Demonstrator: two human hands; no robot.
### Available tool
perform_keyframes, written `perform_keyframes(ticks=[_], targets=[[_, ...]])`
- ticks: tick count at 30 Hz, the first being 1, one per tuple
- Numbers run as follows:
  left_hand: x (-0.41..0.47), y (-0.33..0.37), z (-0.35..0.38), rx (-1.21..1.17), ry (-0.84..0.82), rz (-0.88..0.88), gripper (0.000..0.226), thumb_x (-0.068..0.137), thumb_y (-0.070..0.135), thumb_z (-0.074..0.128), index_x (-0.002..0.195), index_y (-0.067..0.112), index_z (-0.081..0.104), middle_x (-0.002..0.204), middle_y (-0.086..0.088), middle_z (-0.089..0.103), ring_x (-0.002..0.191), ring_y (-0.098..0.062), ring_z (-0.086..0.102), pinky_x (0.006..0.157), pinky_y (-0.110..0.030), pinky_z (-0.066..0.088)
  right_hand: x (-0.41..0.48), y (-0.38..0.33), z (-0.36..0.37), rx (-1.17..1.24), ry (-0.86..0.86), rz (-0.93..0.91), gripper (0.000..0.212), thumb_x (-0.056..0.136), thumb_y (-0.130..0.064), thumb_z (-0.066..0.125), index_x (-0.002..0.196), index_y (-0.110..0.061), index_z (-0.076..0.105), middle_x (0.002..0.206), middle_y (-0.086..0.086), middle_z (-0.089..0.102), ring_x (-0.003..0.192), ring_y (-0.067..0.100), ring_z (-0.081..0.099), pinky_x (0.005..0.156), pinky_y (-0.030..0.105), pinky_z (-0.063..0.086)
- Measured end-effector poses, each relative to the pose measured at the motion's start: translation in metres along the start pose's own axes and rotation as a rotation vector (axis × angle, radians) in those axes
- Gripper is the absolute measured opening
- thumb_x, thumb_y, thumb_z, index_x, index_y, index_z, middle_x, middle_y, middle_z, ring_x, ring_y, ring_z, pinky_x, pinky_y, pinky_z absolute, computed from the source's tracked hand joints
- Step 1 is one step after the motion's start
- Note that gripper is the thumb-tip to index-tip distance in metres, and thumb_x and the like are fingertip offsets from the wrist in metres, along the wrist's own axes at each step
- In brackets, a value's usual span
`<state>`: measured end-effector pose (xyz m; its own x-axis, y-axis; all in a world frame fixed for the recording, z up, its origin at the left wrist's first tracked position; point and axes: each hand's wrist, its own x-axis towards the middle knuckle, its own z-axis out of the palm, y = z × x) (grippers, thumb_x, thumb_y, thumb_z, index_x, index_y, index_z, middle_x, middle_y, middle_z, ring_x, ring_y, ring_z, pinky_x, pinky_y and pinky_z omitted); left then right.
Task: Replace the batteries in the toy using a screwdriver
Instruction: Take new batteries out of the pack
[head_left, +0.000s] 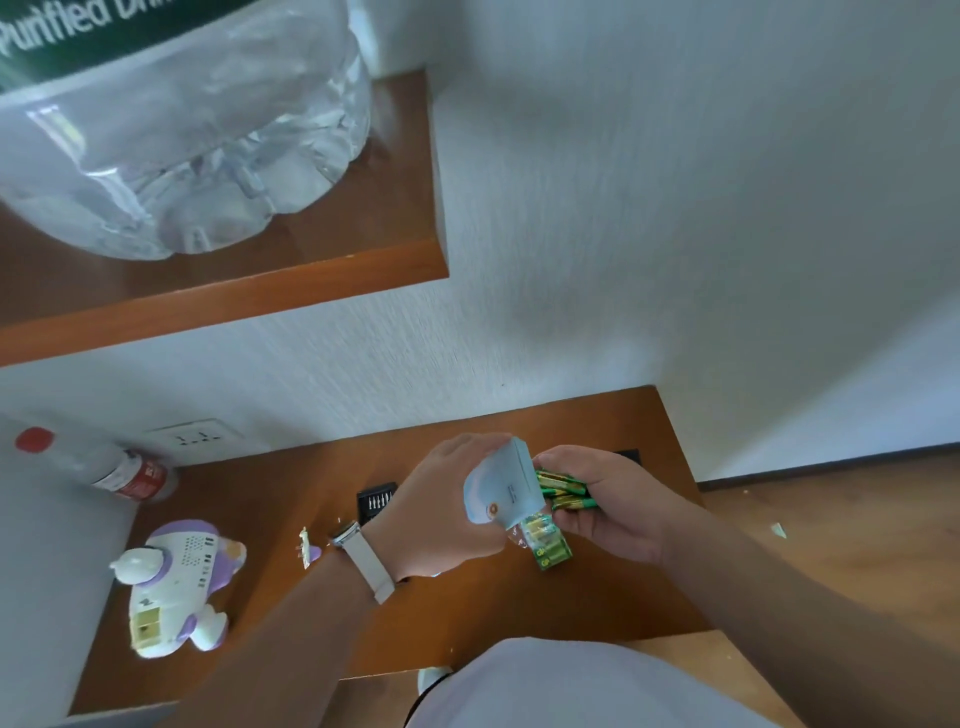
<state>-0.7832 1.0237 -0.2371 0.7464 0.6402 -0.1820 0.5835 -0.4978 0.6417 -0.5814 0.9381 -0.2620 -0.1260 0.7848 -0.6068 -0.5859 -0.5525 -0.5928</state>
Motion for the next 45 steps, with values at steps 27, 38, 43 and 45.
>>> perform_keyframes(ticks=[27,38,43,45], targets=[[0.002,-0.009,0.008,0.350,-0.066,0.152,0.079,0.070,0.039,0.066,0.144,0.044,0.038,0.134,0.017,0.047,0.118,-0.010,0.036,0.098,-0.034,0.047,0.016,0.011,-0.005,-0.444,0.024,-0.045,0.019,0.095,-0.015,0.060,0.108,-0.003,0.065,0.095,0.011,0.076,0.065,0.012,0.064,0.059,0.022,0.053],[0.000,-0.010,0.007,0.324,-0.084,0.159,0.080,0.072,0.037,0.068,0.142,0.054,0.033,0.136,0.020,0.040,0.122,-0.007,0.031,0.098,-0.028,0.046,0.014,0.009,-0.010,-0.444,-0.017,-0.057,0.017,0.093,-0.025,0.066,0.101,-0.010,0.070,0.096,0.008,0.076,0.075,0.017,0.064,0.067,0.025,0.055],[0.001,-0.007,0.001,0.363,-0.114,0.177,0.079,0.073,0.037,0.068,0.145,0.051,0.037,0.137,0.018,0.042,0.123,-0.008,0.032,0.100,-0.029,0.044,0.015,0.006,-0.013,-0.419,-0.051,-0.039,0.016,0.091,-0.024,0.070,0.101,-0.011,0.070,0.098,0.011,0.075,0.075,0.016,0.066,0.070,0.027,0.056],[0.001,-0.005,0.001,0.365,-0.115,0.195,0.078,0.072,0.037,0.069,0.143,0.050,0.040,0.135,0.018,0.044,0.121,-0.009,0.034,0.096,-0.025,0.044,0.013,0.006,-0.014,-0.416,-0.073,-0.037,0.017,0.090,-0.024,0.071,0.102,-0.012,0.070,0.100,0.012,0.075,0.077,0.017,0.067,0.069,0.026,0.055]])
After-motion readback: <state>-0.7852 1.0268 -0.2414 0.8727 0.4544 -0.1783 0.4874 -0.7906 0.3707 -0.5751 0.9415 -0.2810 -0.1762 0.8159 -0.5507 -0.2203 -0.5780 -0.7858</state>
